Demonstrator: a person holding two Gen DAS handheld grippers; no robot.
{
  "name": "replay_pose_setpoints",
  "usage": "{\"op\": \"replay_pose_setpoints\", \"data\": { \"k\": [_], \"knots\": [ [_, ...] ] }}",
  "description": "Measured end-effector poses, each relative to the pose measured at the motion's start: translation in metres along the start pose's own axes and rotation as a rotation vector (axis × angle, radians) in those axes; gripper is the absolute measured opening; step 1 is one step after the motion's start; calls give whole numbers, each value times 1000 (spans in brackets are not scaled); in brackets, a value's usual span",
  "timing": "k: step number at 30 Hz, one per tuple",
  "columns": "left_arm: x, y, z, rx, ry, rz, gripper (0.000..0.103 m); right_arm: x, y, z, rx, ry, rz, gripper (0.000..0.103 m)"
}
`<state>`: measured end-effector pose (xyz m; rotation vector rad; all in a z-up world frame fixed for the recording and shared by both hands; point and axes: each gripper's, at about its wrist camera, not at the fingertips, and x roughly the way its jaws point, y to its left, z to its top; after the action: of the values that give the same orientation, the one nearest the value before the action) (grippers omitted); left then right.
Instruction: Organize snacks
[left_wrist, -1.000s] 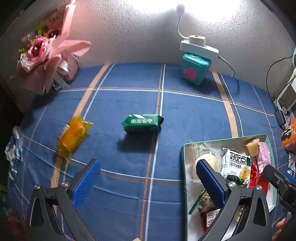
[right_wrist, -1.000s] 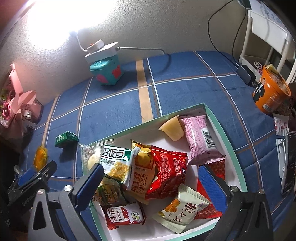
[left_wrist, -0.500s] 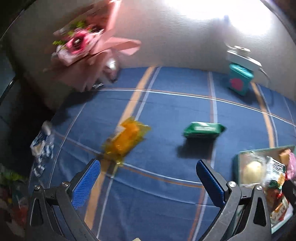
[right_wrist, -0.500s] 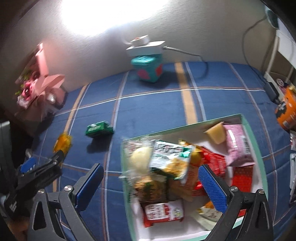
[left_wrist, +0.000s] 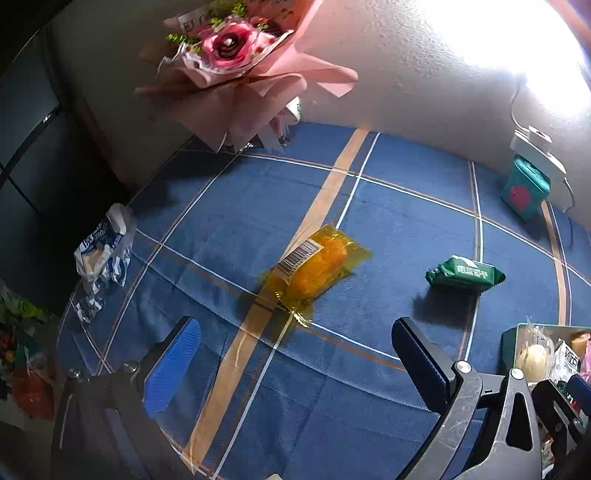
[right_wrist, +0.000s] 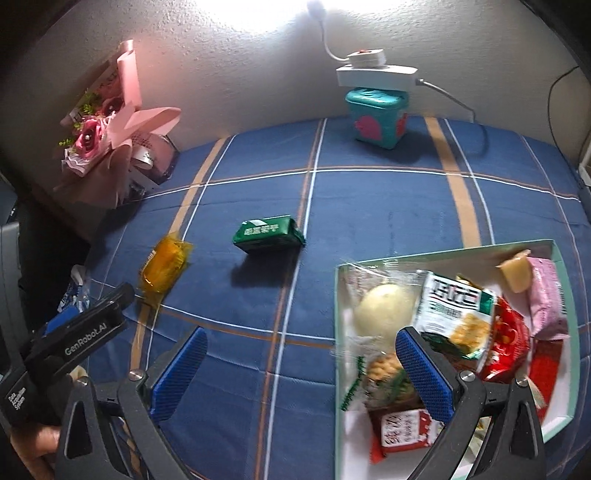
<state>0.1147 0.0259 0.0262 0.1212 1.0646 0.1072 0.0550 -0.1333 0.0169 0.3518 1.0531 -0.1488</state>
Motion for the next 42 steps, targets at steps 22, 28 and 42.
{"op": "replay_pose_setpoints", "data": {
  "k": [22, 28, 42],
  "knots": [
    [45, 7, 21, -37, 73, -68, 103, 37, 16, 16, -31, -16, -19, 103],
    [57, 8, 26, -53, 89, -85, 103, 44, 20, 26, -31, -7, -2, 103],
    [90, 22, 46, -149, 93, -120, 103, 76, 18, 60, -15, -25, 12, 103]
  ]
}}
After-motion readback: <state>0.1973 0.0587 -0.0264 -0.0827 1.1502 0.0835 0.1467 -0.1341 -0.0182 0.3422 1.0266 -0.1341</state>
